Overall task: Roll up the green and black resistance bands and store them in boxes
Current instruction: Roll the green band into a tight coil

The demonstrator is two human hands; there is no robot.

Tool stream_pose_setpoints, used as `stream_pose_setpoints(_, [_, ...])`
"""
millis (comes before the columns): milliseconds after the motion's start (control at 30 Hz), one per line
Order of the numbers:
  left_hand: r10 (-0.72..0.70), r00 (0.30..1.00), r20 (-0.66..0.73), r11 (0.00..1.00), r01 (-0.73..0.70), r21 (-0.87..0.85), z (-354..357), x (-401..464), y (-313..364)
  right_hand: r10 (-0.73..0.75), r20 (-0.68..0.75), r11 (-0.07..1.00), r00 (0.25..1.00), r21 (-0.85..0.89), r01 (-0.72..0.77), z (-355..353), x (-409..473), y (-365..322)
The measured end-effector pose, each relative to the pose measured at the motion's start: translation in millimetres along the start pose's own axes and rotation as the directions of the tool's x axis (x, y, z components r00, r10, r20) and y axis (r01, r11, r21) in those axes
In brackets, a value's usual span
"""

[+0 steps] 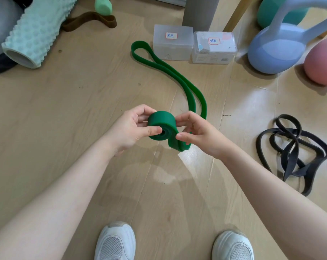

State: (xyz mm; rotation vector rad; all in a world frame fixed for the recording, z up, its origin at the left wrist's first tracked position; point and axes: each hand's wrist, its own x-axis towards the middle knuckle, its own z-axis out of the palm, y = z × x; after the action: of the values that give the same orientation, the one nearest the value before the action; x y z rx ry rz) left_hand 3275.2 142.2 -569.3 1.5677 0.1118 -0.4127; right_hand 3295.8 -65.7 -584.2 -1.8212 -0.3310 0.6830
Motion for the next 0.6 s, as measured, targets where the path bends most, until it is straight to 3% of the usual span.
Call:
stream_pose_setpoints(100, [-0.027, 0.999, -0.017, 0.997, 0.026, -0.072, -0.7, -3.4, -1.5, -0.025, -0.035, 1.0, 0.999, -0.01, 0.025, 0.6, 4.8, -3.1])
stream_pose_setpoints(200, [-0.081, 0.994, -0.072, 0.969, 0.062, -0.239, 3.8, -4.0, -4.1, -0.024, -0.089, 0.992, 0.996, 0.12, 0.035, 4.6, 4.8, -5.7])
stream_pose_setpoints(367, [-0.176, 0.97, -0.169, 0.849, 0.063, -0.525, 17.6, -0.9, -11.2, 0.01, -0.243, 0.955, 0.97, 0.289, 0.063, 25.4, 9.7, -9.5])
stream_pose_setpoints(467, [-0.192, 0.962, -0.194, 0.777, 0.028, -0.629, 21.6, 1.6, -10.8, 0.05, -0.257, 0.909, 0.965, 0.412, 0.063, 33.6, 16.5, -12.6])
stream_pose_setpoints(600, [-0.172, 0.962, -0.212, 0.754, -0.01, -0.656, 24.1, 5.1, -11.4, 0.017, -0.284, 0.932, 0.959, 0.352, 0.088, 34.9, 22.7, -19.8])
